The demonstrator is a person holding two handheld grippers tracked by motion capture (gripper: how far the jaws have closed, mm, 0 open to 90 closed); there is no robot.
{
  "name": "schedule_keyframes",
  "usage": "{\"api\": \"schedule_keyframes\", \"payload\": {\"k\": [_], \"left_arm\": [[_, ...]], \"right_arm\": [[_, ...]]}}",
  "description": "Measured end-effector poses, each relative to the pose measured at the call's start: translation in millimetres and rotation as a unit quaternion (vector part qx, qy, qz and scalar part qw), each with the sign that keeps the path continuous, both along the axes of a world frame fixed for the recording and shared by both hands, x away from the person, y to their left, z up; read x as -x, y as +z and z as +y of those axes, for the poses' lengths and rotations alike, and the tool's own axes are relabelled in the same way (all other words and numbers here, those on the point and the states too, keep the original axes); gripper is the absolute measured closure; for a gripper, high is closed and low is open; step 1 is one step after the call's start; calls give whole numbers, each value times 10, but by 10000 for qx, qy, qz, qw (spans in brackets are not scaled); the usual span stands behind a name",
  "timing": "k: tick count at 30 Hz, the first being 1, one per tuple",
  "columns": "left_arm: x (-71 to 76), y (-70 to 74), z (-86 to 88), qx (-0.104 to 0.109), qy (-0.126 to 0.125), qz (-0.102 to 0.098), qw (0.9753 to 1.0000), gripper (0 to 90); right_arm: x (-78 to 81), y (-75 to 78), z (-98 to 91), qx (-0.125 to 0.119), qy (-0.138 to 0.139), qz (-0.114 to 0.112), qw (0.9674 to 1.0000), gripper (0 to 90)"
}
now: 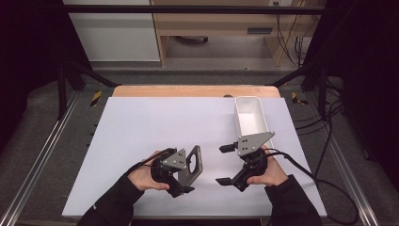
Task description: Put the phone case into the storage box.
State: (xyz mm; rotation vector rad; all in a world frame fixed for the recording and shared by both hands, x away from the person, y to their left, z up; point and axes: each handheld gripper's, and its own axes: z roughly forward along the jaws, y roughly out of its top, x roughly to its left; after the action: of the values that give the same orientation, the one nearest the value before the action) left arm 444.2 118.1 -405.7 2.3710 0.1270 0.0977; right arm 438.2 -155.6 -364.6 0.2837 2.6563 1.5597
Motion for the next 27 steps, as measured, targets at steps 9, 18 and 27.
{"api": "schedule_keyframes", "payload": {"k": [9, 18, 27], "left_arm": [[9, -23, -31, 187, -120, 48, 9997, 114], [16, -52, -71, 291, -254, 40, 9992, 114], [-4, -35, -93, 389, -340, 105, 9986, 114]], "right_arm": [[18, -121, 42, -122, 17, 48, 9999, 18], [19, -176, 98, -211, 24, 87, 9997, 19], [16, -186, 118, -281, 37, 119, 9995, 19]]}}
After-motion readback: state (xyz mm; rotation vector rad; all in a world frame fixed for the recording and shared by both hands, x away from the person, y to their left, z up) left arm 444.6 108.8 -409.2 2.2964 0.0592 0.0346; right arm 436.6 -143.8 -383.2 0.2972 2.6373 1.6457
